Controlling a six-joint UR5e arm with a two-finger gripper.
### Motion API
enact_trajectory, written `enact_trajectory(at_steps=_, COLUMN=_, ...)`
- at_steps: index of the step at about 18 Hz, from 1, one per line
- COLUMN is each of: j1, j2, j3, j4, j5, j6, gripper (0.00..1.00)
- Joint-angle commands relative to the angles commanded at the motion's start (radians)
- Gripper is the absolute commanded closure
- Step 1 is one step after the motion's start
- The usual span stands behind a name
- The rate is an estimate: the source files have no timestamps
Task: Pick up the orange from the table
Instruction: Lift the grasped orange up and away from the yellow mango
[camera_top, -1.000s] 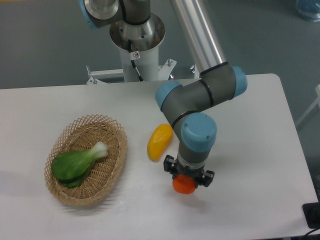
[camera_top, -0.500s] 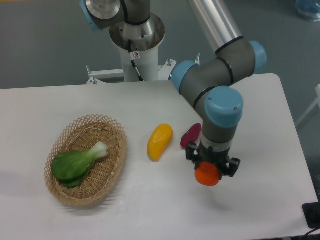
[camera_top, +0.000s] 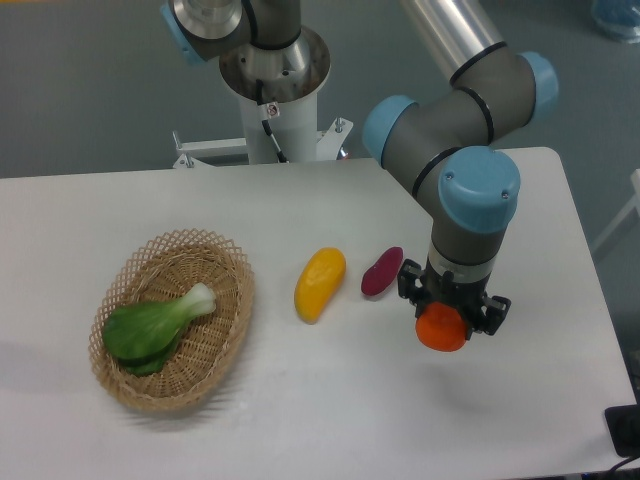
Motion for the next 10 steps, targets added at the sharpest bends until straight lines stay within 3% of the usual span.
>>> enact_trajectory(at_steps=10, j1=0.006, j2=0.002, j3=0.000, j4=0.002, j5=0.002, j6=-0.002, gripper=0.27)
